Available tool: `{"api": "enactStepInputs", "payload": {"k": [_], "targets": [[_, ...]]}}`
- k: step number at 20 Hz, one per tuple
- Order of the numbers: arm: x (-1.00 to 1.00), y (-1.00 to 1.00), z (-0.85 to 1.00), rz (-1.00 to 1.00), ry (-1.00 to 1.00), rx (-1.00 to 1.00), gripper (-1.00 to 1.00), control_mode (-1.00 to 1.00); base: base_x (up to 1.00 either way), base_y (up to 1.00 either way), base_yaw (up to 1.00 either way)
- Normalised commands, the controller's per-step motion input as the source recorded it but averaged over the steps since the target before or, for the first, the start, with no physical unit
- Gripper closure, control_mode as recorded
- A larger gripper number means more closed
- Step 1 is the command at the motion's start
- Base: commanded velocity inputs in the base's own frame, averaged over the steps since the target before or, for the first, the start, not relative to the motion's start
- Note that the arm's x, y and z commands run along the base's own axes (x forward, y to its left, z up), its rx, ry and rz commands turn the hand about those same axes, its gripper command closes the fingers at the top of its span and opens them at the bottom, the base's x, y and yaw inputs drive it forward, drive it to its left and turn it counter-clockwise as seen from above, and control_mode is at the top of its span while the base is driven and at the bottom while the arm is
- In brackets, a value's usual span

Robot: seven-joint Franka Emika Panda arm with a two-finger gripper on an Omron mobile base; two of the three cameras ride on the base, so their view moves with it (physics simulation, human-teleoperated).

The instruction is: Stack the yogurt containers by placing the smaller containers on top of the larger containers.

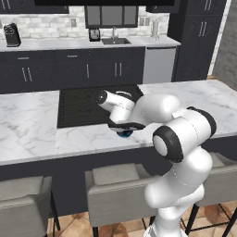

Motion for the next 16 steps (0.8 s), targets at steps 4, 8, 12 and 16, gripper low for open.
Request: {"api": "enactStepInputs", "payload": {"k": [4,8,12,16], "targets": [[0.24,0.0,-0.08,0.0,-0.03,0.0,1.0,-1.0,0.0,0.0,0.0],[0.21,0.0,-0.03,0.0,-0.04,0.0,1.0,-1.0,0.0,0.0,0.0],[0.14,0.0,-0.06,0.0,-0.03,0.0,1.0,-1.0,0.0,0.0,0.0],[0.06,0.0,-0.11,0.0,-0.03,0.01,1.0,-1.0,0.0,0.0,0.0]]}}
